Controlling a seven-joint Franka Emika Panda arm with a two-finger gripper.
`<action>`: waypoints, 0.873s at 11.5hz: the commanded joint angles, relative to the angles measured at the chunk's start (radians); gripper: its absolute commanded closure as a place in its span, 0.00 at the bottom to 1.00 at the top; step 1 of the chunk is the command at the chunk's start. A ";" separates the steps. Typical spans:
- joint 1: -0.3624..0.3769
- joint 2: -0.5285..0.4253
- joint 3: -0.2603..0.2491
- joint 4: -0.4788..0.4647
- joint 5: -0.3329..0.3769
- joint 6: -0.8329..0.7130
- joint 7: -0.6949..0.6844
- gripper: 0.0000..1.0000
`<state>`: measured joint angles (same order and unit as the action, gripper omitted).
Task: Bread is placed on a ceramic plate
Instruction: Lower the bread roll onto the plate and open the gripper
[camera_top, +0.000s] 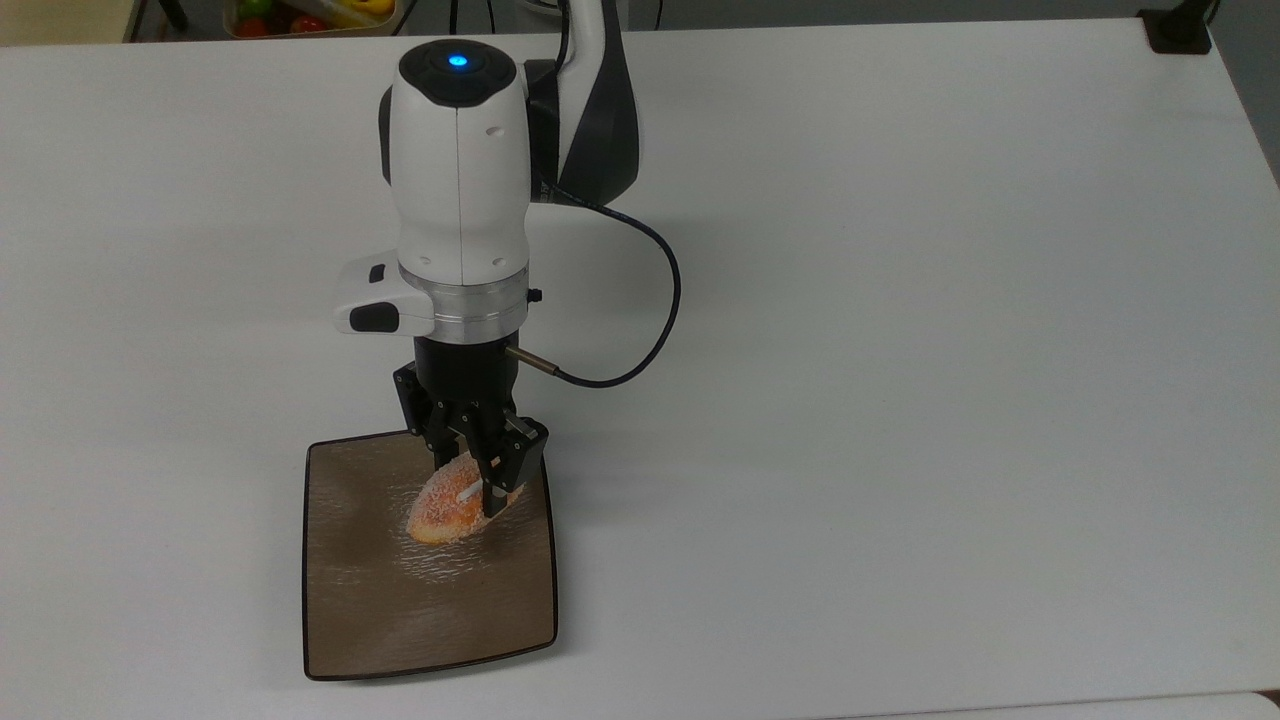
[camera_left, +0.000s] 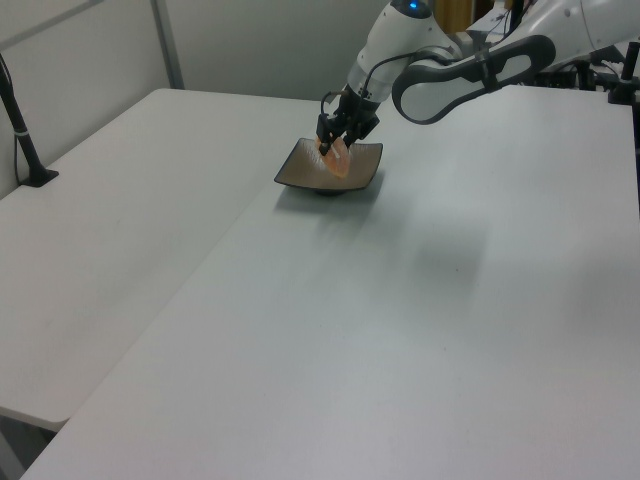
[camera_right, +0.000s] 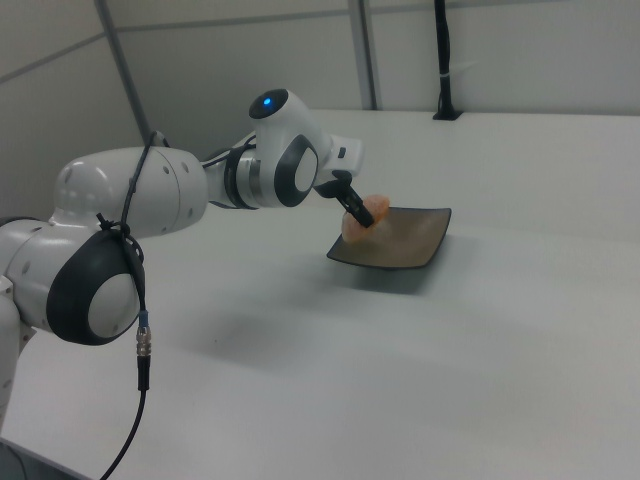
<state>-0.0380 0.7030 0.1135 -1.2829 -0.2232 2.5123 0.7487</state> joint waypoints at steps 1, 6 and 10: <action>0.009 0.016 -0.017 0.022 -0.027 0.039 0.027 0.37; 0.012 0.015 -0.022 0.017 -0.027 0.046 0.031 0.09; 0.012 -0.002 -0.022 0.013 -0.025 0.034 0.026 0.00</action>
<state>-0.0373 0.7048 0.1055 -1.2820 -0.2243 2.5372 0.7503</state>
